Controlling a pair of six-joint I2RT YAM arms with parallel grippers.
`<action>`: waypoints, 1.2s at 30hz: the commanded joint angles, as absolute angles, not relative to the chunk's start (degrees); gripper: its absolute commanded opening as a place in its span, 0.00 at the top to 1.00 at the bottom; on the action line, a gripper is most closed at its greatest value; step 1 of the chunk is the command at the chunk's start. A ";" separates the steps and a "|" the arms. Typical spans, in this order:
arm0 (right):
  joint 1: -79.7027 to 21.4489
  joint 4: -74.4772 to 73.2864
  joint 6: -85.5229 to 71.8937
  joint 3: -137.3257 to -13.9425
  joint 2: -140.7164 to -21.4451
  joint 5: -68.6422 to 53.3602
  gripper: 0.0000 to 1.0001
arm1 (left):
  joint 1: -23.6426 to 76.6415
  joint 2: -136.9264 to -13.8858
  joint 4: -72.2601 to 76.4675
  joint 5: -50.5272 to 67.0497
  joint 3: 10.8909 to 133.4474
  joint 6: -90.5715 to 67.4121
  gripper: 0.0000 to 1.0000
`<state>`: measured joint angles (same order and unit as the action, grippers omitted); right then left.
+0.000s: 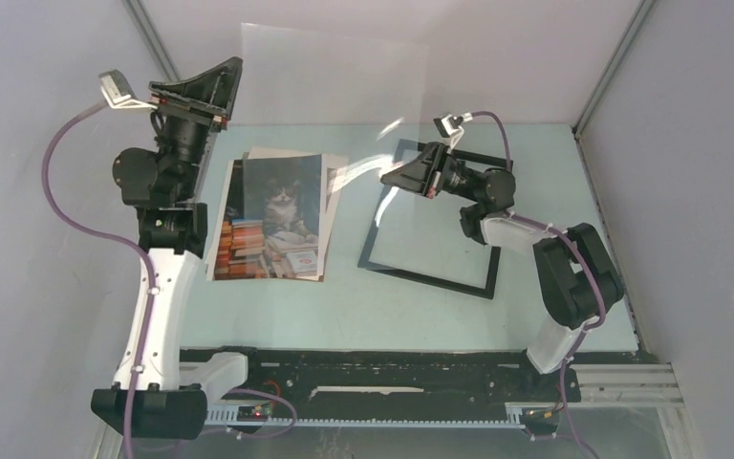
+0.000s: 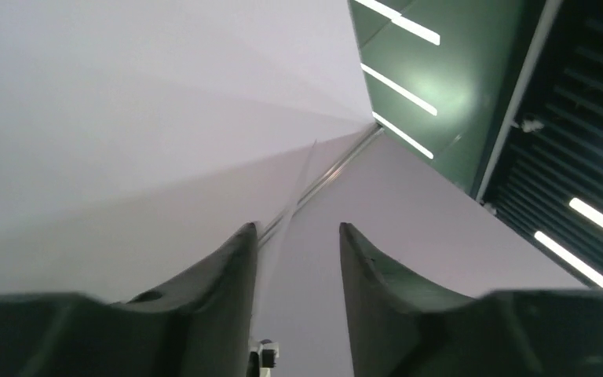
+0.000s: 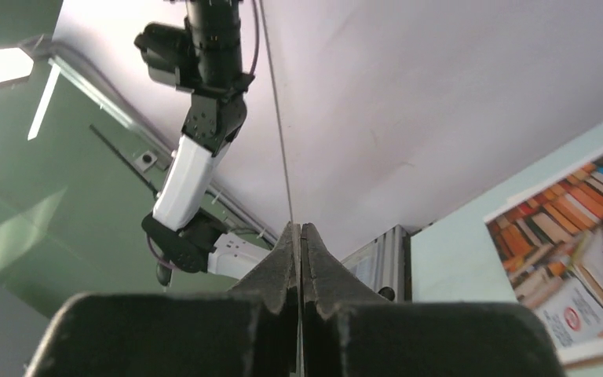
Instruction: Put the photo into the frame
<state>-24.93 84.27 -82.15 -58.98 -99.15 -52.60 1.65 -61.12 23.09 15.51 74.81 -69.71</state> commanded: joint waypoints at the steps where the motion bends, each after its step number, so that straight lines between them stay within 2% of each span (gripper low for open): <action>1: -18.72 86.72 -86.12 -56.37 -98.55 -52.71 1.00 | 0.20 -62.08 19.70 14.42 70.87 -67.09 0.39; 3: -16.62 86.63 -87.81 -56.02 -100.72 -55.17 1.00 | 0.18 -64.16 13.75 15.38 71.86 -61.47 0.26; 5: -15.16 85.82 -88.33 -55.90 -103.14 -58.10 1.00 | 0.18 -66.65 6.70 16.15 73.41 -56.36 0.19; 8: -13.80 85.47 -88.26 -53.98 -105.68 -60.46 1.00 | 0.18 -69.46 2.12 16.18 72.50 -50.91 0.14; 11: -11.64 74.63 -80.39 -51.74 -105.28 -61.09 1.00 | 0.18 -70.48 0.79 14.02 68.59 -46.88 0.13; 15: -9.67 43.38 -59.77 -52.86 -100.80 -57.80 1.00 | 1.76 -72.43 0.47 8.59 64.62 -42.31 0.13; 17: -9.25 33.74 -54.06 -54.16 -100.41 -56.05 1.00 | 3.28 -75.02 1.11 7.41 64.23 -41.74 0.13; 22: -6.48 25.64 -48.31 -54.75 -101.95 -54.68 1.00 | 9.62 -84.34 8.04 3.99 64.49 -41.98 0.13; 26: -3.72 19.21 -41.96 -55.93 -104.39 -54.35 1.00 | 11.87 -95.92 15.76 7.60 68.49 -45.27 0.15; 31: -0.48 13.13 -36.77 -58.00 -106.94 -53.99 1.00 | 13.26 -106.97 16.22 15.97 74.85 -45.31 0.21; 36: 2.98 6.11 -31.93 -58.98 -106.57 -51.33 1.00 | 14.36 -107.92 10.30 16.89 75.72 -40.05 0.22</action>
